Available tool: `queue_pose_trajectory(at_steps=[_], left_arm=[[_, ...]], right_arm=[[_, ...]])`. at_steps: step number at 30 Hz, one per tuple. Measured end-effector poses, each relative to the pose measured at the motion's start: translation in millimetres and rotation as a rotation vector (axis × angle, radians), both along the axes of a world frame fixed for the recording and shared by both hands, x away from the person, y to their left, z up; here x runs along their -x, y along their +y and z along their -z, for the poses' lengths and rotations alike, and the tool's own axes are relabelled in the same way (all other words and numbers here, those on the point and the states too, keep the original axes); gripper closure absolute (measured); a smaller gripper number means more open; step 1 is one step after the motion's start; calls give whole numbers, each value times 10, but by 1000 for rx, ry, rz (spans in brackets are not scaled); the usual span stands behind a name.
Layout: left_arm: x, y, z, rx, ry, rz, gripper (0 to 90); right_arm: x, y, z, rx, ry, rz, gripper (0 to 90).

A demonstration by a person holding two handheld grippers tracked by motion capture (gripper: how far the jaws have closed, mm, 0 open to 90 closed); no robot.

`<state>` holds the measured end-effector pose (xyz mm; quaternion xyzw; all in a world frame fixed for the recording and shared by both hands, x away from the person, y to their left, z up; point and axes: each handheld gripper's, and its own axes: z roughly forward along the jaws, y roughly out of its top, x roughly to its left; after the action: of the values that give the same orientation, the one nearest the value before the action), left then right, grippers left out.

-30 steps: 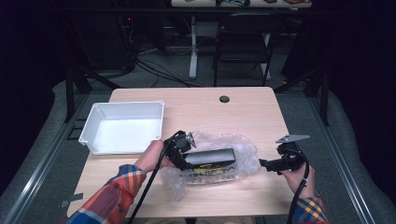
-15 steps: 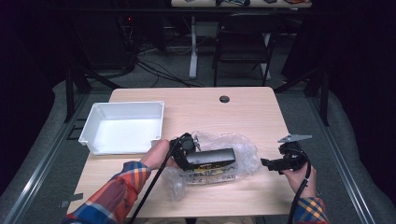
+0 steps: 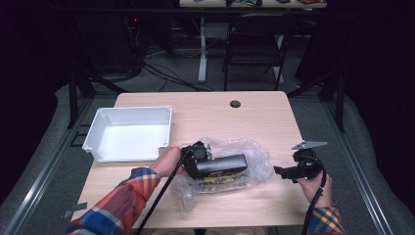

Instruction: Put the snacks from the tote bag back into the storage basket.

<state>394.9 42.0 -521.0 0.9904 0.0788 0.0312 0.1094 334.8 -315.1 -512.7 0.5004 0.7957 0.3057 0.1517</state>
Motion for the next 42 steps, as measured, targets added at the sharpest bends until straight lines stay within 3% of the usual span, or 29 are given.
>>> queue_pose_trajectory(at_steps=[7,21,42], left_arm=[[41,7,-78,0,-31,14,431],[33,80,-308,49,-28,14,431],[-24,213,-652,106,-55,-6,432]], right_arm=[[1,-3,-4,2,-1,1,77],[5,-1,-8,0,-5,3,78],[4,-10,-14,-3,-10,8,78]])
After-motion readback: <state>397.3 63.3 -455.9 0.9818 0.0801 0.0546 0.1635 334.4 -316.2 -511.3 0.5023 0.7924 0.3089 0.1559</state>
